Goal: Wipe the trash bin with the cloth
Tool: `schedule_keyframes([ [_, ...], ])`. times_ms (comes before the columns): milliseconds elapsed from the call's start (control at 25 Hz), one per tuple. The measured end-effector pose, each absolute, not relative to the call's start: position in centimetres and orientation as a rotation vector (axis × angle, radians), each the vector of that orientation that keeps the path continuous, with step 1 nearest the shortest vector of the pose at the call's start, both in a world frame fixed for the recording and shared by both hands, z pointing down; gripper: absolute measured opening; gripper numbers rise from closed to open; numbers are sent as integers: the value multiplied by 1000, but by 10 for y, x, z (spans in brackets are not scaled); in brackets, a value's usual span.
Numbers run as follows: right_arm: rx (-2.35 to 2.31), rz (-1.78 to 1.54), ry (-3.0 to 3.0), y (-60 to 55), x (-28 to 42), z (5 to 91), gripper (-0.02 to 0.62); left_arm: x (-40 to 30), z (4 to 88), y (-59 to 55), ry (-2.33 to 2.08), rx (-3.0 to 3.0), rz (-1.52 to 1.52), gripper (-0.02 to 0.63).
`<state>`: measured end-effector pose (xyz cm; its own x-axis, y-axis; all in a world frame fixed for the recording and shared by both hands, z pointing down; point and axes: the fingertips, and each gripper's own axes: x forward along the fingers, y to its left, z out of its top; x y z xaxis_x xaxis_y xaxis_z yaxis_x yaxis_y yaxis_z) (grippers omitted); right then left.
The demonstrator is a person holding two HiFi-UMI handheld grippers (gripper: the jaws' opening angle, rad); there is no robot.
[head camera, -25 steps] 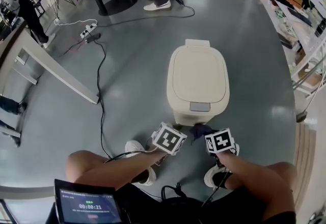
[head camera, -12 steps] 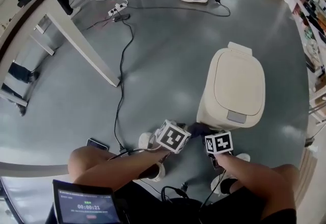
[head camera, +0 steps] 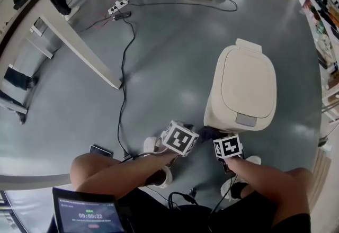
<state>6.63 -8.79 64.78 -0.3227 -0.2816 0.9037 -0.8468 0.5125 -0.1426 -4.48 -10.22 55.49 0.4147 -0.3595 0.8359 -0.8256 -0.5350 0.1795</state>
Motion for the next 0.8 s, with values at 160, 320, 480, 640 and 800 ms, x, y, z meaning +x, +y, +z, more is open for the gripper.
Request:
schedule_keyframes([
  [160,960,785,-1839,-86,85,646,89,-33,554,-102,-980,2111,1038,-3],
  [320,979,790,-1818,-79,105,647,89,-19,556,-93,-923,2109,1075,-3],
  [480,1018,800,-1802,-75,132,649,89,2,560,-90,-889,2126,1093,-3],
  [640,1069,811,-1788,-76,160,655,89,25,567,-96,-878,2175,1128,-3],
  [800,1088,800,-1784,-73,175,649,89,42,566,-97,-843,2213,1158,-3],
])
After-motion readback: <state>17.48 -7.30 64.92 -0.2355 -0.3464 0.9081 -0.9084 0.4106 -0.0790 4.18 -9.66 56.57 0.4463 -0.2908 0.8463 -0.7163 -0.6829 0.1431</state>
